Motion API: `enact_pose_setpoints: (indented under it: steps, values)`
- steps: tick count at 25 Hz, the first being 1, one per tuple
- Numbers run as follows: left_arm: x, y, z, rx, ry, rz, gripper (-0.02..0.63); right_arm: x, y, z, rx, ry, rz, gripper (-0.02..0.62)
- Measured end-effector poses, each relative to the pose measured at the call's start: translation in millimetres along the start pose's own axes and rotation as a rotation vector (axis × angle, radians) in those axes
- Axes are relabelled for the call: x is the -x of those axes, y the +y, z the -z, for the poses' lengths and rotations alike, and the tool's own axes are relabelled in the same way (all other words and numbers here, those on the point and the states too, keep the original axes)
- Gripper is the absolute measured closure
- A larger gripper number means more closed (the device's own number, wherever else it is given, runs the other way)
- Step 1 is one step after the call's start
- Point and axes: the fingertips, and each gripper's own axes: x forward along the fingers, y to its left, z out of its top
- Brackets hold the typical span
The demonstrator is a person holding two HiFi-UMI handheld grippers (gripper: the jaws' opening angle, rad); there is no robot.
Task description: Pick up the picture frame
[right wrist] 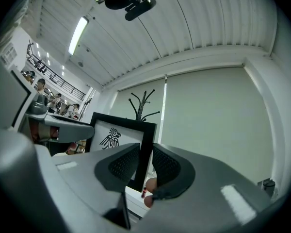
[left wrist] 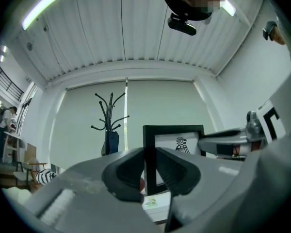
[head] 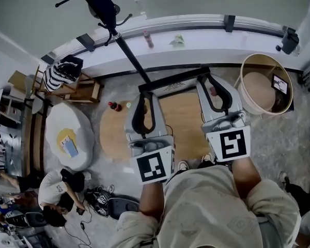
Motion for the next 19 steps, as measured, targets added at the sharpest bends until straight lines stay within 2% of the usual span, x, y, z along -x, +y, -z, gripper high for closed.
enact_pose_setpoints:
  steps: [19]
  values:
    - [-4.9,-9.0,0.3,0.007,0.005,0.021,0.522,1.9,-9.9,4.3,0.005,0.014,0.02,0.509]
